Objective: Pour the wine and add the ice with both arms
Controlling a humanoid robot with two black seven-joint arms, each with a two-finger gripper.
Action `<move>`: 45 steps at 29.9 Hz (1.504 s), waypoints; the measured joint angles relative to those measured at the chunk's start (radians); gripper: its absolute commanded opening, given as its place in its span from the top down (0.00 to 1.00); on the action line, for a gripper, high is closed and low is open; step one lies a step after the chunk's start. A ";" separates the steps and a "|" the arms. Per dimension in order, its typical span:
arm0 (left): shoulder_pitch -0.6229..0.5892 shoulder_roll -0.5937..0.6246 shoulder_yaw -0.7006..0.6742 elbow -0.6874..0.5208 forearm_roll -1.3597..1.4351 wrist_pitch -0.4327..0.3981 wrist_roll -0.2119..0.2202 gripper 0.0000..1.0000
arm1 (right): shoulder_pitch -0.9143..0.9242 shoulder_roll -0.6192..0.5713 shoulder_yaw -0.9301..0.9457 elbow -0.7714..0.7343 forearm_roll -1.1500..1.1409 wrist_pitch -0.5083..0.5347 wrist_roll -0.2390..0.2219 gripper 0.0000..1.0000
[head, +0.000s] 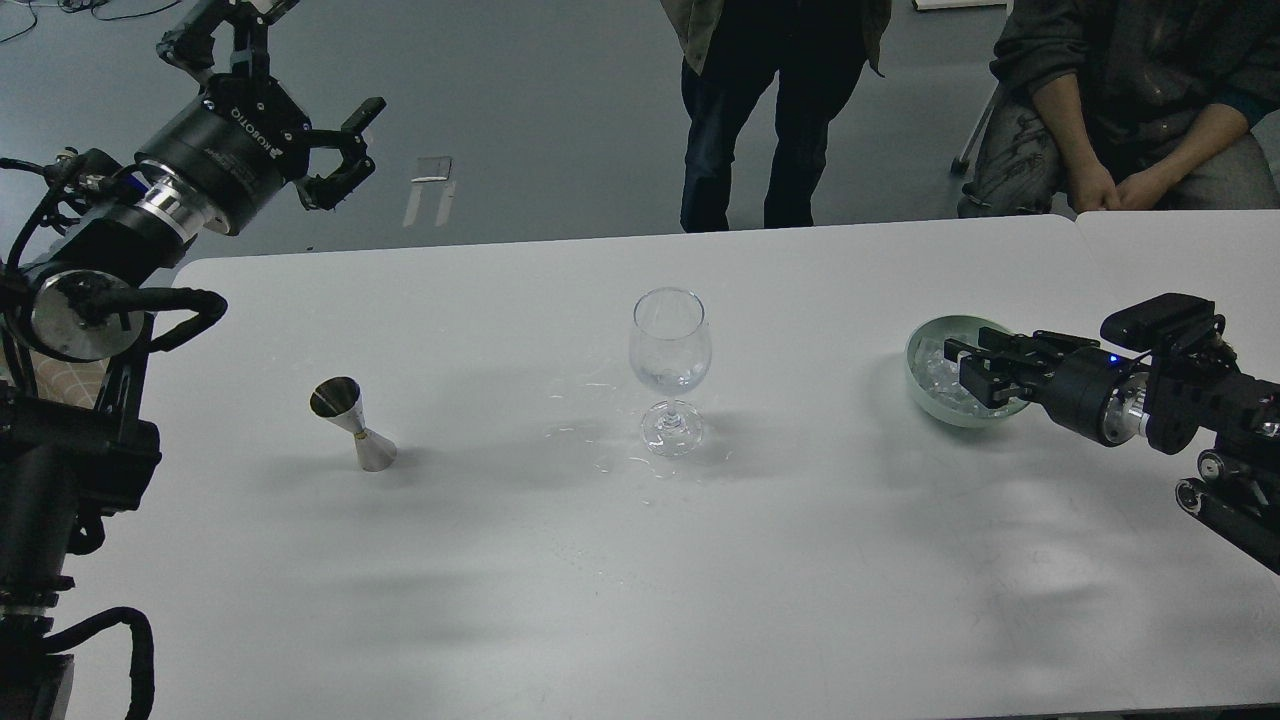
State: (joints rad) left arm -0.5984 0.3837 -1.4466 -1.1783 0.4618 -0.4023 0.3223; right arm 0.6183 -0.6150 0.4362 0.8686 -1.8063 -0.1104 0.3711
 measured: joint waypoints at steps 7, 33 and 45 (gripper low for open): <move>0.002 0.001 0.000 0.000 0.000 -0.003 0.000 0.02 | 0.000 0.003 -0.015 -0.002 -0.002 0.002 -0.001 0.52; 0.000 0.003 -0.004 0.000 -0.003 -0.006 0.000 0.02 | 0.044 -0.121 -0.003 0.135 0.008 0.005 -0.002 1.00; -0.006 0.003 -0.002 0.000 -0.002 -0.001 0.000 0.02 | 0.292 -0.358 0.029 0.453 0.018 0.075 0.005 1.00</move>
State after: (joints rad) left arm -0.6045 0.3866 -1.4482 -1.1780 0.4601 -0.4034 0.3221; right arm 0.9107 -0.9725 0.4649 1.3217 -1.7883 -0.0355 0.3761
